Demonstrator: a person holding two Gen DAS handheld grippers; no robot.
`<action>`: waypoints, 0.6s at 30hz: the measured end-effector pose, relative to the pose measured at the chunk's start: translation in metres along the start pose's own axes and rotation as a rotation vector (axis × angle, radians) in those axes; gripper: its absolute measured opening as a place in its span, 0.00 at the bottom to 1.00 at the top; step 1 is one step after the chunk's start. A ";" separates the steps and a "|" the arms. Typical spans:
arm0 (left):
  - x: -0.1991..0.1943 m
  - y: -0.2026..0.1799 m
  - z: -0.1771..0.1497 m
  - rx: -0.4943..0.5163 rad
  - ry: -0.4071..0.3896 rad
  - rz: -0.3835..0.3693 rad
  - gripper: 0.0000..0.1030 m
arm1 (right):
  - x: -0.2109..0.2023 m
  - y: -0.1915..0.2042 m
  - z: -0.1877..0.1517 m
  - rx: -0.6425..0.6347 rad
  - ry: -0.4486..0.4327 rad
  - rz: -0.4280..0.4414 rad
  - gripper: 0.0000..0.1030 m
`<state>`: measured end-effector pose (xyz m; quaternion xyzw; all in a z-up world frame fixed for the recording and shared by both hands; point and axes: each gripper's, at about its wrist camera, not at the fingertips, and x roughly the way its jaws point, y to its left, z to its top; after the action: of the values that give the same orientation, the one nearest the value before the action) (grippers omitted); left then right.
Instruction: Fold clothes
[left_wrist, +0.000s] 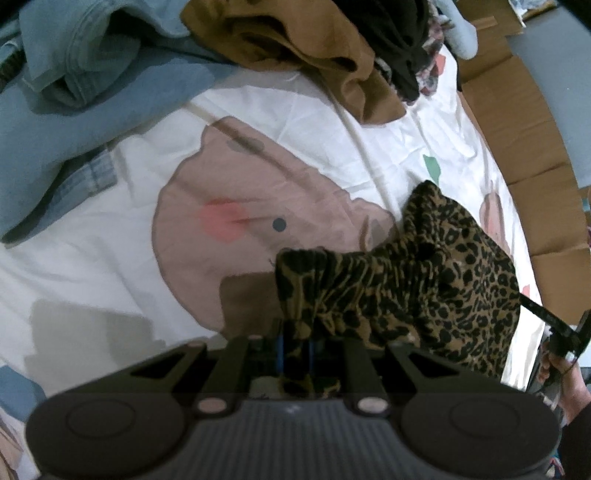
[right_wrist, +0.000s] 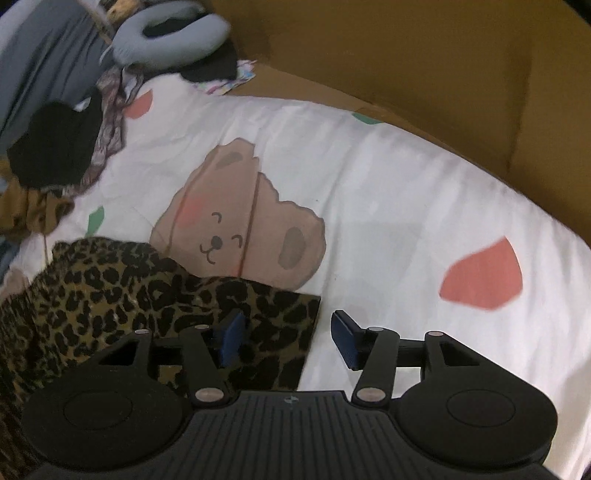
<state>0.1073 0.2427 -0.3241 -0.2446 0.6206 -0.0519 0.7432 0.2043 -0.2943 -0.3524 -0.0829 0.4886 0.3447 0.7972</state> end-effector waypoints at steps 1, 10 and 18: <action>0.001 0.001 0.000 -0.002 0.002 0.000 0.12 | 0.004 0.001 0.002 -0.022 0.008 0.000 0.57; 0.007 0.002 0.002 0.001 0.014 0.001 0.12 | 0.027 0.007 0.012 -0.165 0.042 0.015 0.57; 0.009 0.003 0.004 0.008 0.014 -0.005 0.12 | 0.029 0.010 0.010 -0.181 0.050 0.037 0.03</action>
<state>0.1129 0.2429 -0.3333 -0.2426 0.6251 -0.0578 0.7397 0.2136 -0.2687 -0.3694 -0.1543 0.4766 0.3999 0.7676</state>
